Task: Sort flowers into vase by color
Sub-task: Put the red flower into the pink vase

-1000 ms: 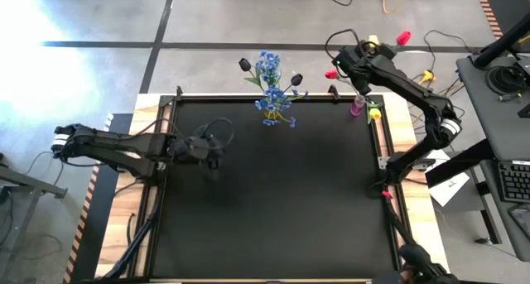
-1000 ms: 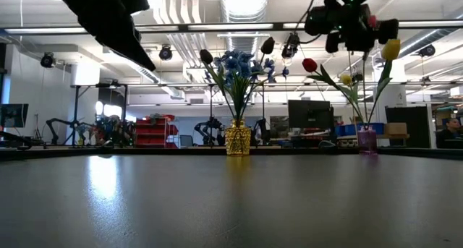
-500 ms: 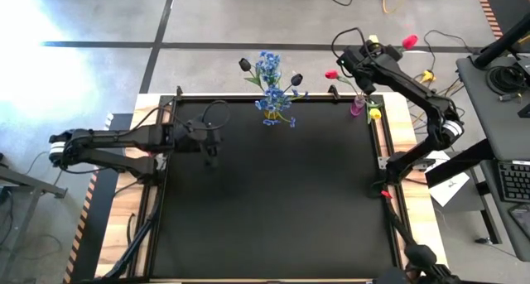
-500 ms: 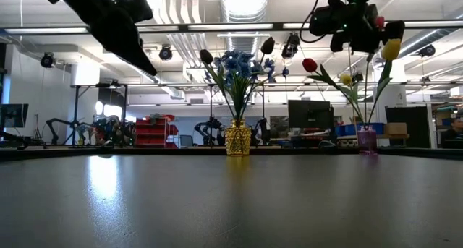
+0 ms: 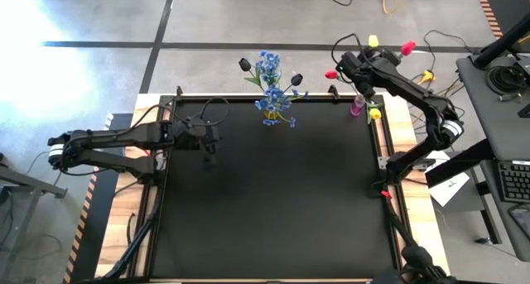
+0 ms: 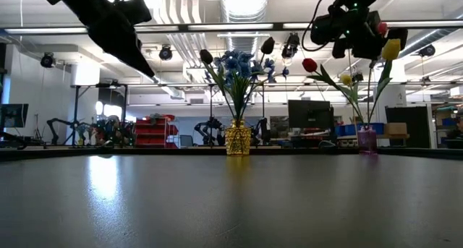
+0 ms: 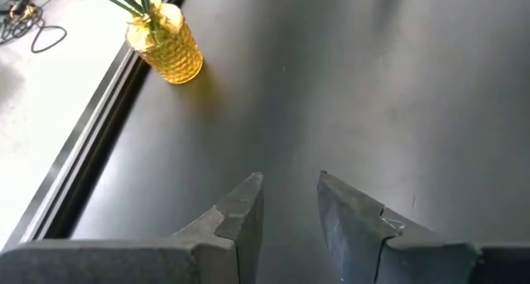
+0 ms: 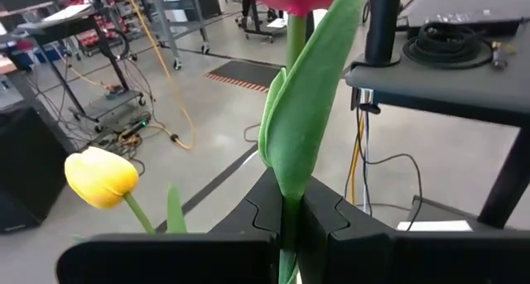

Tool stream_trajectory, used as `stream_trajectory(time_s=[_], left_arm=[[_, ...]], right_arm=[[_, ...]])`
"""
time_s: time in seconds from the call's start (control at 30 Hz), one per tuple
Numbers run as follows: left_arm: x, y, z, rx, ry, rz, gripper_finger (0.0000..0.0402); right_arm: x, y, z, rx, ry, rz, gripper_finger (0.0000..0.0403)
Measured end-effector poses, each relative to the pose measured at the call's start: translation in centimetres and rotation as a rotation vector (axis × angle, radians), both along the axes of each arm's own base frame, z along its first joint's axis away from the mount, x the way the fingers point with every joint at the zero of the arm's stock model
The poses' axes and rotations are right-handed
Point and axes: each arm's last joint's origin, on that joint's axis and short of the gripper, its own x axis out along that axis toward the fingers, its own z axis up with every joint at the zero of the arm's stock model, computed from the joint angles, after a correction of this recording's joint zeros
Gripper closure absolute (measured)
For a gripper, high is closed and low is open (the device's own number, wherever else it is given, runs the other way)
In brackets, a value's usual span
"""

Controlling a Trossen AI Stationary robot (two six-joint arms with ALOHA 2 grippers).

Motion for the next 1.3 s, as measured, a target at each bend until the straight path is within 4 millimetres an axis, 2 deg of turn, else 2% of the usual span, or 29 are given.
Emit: stream_trajectory(time_s=[0.53, 0.73, 0.93, 1.3], left_arm=[[-1.0, -0.1, 0.2, -0.025, 0.010, 0.037, 0.0302], [-1.8, -0.3, 0.3, -0.029, 0.037, 0.037, 0.0302], [-2.2, -0.3, 0.5, -0.016, 0.032, 0.049, 0.0302], [-2.6, -0.4, 0.9, 0.031, 0.049, 0.001, 0.0302]], right_arm=[[0.0, -0.2, -2.9, 0.088, 0.026, -0.001, 0.0387], [0.2, -0.6, -3.7, 0.135, 0.029, 0.001, 0.0345], [0.2, -0.6, -3.7, 0.145, 0.024, 0.006, 0.0293], [0.3, -0.1, -3.0, 0.154, 0.013, 0.031, 0.0247]])
